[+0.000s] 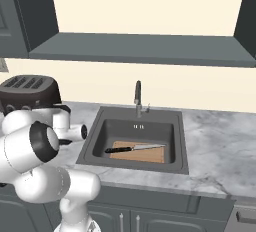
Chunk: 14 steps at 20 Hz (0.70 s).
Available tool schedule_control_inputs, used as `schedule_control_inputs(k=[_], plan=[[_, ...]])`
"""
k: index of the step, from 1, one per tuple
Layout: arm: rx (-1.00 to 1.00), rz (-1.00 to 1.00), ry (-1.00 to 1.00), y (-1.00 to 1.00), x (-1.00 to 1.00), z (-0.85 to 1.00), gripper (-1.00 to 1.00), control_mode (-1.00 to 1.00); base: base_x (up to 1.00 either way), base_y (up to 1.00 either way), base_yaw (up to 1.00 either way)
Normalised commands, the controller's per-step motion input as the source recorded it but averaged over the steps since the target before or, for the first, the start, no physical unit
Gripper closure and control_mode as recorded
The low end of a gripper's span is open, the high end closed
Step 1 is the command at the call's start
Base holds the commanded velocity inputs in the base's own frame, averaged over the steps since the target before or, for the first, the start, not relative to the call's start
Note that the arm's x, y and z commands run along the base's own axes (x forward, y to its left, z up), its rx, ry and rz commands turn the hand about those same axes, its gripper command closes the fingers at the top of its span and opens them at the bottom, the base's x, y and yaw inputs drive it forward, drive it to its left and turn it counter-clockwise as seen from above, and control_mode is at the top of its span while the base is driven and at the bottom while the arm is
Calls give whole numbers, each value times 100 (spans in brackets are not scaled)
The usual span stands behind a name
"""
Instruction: Move the cutting board and knife to the sink. Then move spray from the shelves to the counter.
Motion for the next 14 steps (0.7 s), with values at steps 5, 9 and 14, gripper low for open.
schedule_control_inputs(k=[5, 9, 14], plan=[[12, 0, -2, -1, -1, -19, 100, -100, 0, 0, 0], [7, 0, -2, 0, 2, -17, 100, -100, 0, 0, 0], [2, 0, -8, 6, 0, -24, 100, -100, 0, 0, 0]])
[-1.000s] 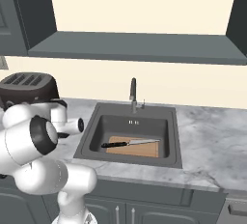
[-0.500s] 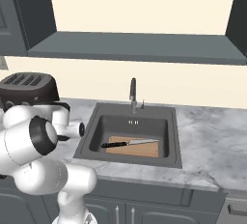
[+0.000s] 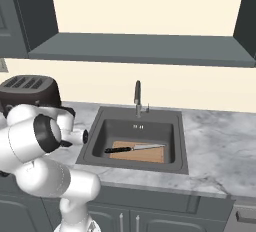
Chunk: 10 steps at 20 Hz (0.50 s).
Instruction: Move the cutting board and knife to the sink. Then move spray from the shelves to the counter.
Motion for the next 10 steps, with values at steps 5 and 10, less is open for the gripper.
schedule_control_inputs(k=[5, 10], plan=[[0, 0, -16, 6, -2, -33, 100, -100, 0, 0, 0], [0, 0, -9, 1, 0, -29, 100, -100, 0, 0, 0]])
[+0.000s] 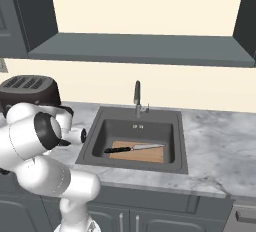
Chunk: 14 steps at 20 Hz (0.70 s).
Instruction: Move the cutting board and knife to the sink. Then move spray from the shelves to the counter.
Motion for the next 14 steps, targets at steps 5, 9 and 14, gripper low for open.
schedule_control_inputs(k=[5, 9, 14], plan=[[0, 0, -1, -1, 0, -28, 100, -100, 0, 0, 0], [0, 0, 0, -9, -1, -32, -100, -100, 0, 0, 0], [1, 0, -3, -12, -4, -27, -100, -100, 0, 0, 0]])
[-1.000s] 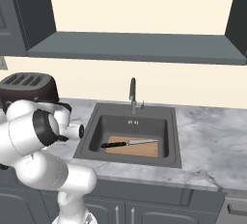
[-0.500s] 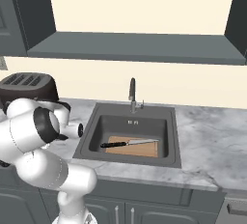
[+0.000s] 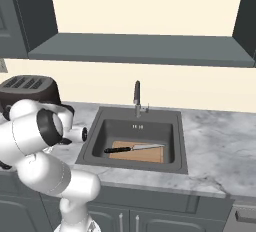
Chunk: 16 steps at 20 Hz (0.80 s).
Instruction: Move the cutting board and knife to the sink. Then move spray from the shelves to the counter.
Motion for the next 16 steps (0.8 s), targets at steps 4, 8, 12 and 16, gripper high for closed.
schedule_control_inputs(k=[4, 8, 12, 16], plan=[[1, 0, -5, -13, -2, -19, -100, -100, 0, 0, 0], [2, 0, -5, -11, -6, -13, -100, -100, 0, 0, 0], [2, 0, -3, -13, -1, -4, -100, -100, 0, 0, 0], [2, 0, 0, -20, 3, 2, -100, -100, 0, 0, 0]])
